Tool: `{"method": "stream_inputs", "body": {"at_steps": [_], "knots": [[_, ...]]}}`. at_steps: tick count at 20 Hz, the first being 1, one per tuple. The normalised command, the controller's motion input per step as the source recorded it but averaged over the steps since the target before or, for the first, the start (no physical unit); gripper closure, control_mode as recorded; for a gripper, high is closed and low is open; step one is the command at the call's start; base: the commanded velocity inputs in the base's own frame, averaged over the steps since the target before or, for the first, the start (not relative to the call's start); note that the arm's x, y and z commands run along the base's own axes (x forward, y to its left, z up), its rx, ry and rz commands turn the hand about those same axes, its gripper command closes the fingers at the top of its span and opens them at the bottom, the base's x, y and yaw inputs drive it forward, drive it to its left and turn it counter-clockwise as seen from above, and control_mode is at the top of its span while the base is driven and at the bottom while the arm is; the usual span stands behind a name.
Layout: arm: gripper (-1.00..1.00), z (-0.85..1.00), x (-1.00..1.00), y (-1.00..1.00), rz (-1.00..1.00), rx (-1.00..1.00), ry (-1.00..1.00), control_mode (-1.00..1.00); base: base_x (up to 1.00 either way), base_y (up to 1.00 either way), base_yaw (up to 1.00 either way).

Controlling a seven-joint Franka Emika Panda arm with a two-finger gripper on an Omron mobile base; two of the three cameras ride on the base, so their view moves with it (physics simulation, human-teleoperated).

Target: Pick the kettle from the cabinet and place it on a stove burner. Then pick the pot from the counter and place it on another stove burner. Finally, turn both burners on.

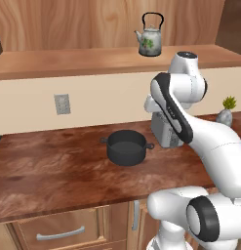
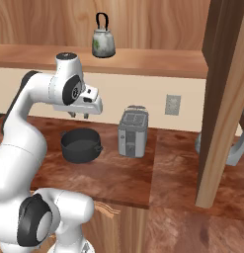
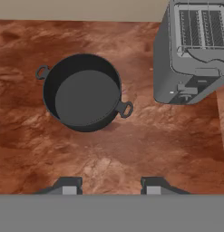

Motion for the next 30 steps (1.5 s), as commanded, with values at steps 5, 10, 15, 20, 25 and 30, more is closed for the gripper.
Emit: {"method": "stream_inputs", "body": {"at_steps": [5,10,15,20,25,30], "knots": [[-1.00,0.01,-0.02,0.00,0.00,0.00,-0.05,-1.00,0.00,0.00,0.00],[-1.00,0.15,-0.14,-0.02,0.00,0.00,-0.18,-1.00,0.00,0.00,0.00],[-1.00,0.23,-0.07,-0.07,0.00,0.00,-0.22,-1.00,0.00,0.00,0.00],[-1.00,0.32,0.00,-0.06,0.01,0.00,-0.20,-1.00,0.00,0.00,0.00],[-1.00,0.36,0.00,-0.10,0.01,0.00,-0.25,-1.00,0.00,0.00,0.00],[-1.00,0.41,0.00,-0.08,0.01,0.00,-0.27,-1.00,0.00,0.00,0.00]]}}
